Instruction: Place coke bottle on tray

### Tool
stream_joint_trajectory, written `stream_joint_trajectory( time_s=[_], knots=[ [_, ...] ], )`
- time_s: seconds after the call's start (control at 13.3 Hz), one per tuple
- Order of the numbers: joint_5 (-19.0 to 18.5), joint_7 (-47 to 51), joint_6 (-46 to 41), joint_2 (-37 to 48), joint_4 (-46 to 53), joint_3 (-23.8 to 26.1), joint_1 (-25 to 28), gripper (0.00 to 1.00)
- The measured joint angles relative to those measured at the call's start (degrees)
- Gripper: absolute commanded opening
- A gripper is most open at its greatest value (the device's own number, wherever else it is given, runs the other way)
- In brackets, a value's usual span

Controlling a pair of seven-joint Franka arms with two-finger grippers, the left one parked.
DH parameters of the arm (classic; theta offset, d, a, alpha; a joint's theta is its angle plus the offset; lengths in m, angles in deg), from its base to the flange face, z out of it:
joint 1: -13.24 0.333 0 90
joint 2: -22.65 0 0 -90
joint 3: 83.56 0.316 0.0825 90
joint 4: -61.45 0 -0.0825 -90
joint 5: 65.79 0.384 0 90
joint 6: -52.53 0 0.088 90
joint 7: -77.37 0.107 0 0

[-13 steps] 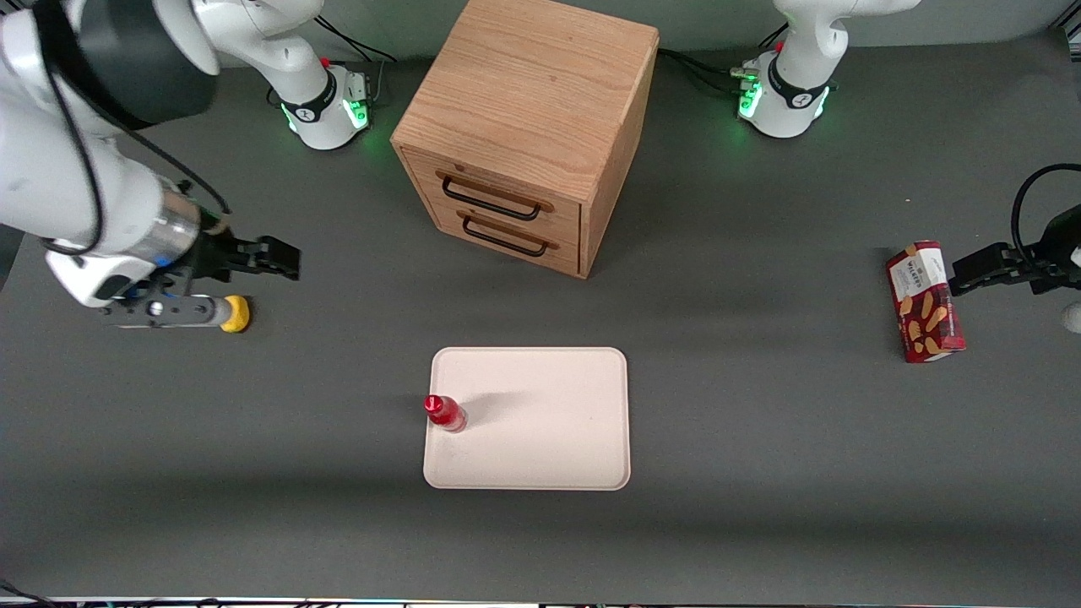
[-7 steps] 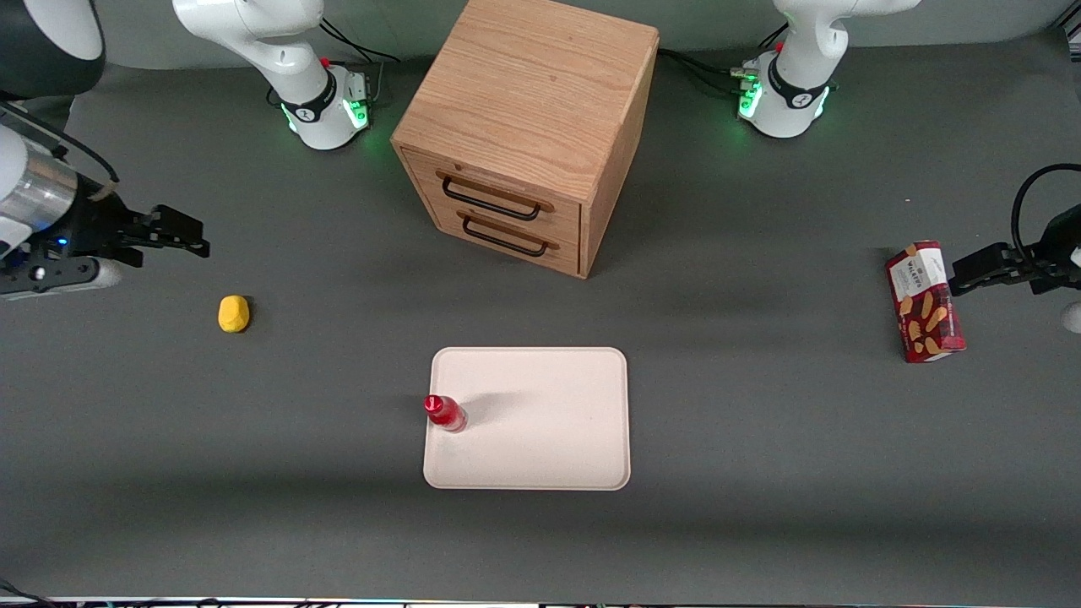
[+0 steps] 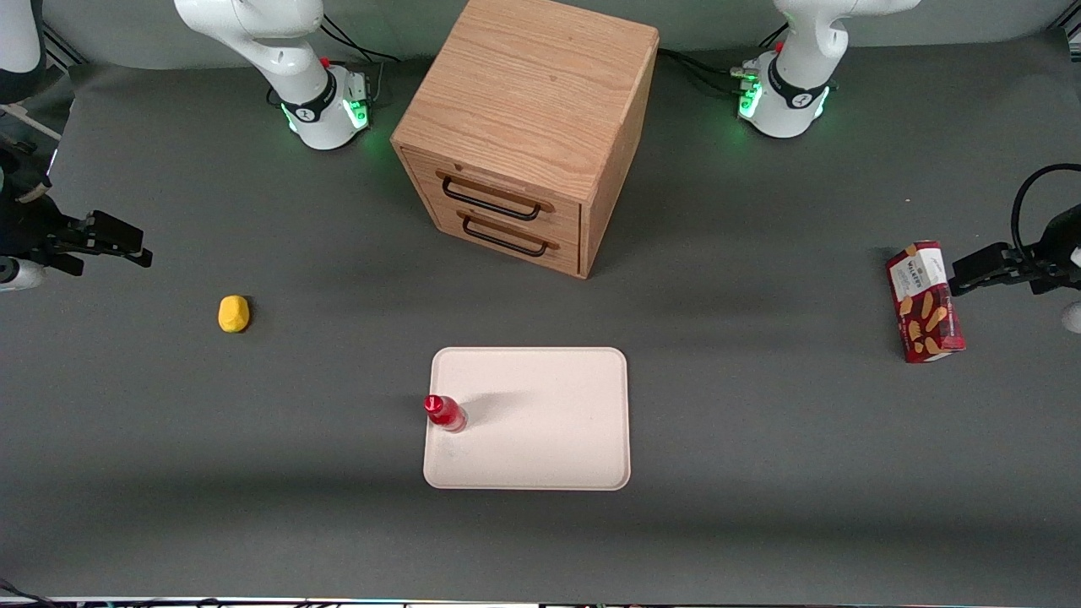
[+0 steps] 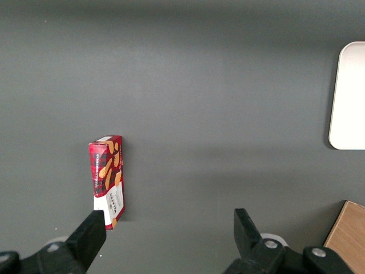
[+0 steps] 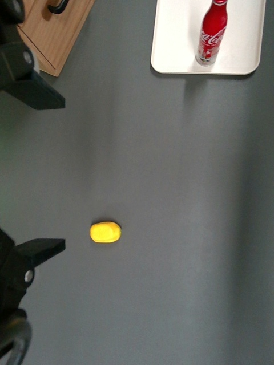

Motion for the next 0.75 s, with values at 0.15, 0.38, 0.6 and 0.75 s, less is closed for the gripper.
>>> stream_joint_trajectory(
  time_s=[0.15, 0.38, 0.6, 0.75],
  knots=[
    [-0.09, 0.00, 0.10, -0.05, 0.73, 0.09, 0.08, 1.00],
    [-0.09, 0.00, 0.10, -0.06, 1.25, 0.09, 0.35, 1.00],
    [-0.09, 0.00, 0.10, -0.06, 1.29, 0.10, 0.52, 1.00],
    [-0.09, 0.00, 0.10, -0.06, 1.29, 0.10, 0.52, 1.00]
  ],
)
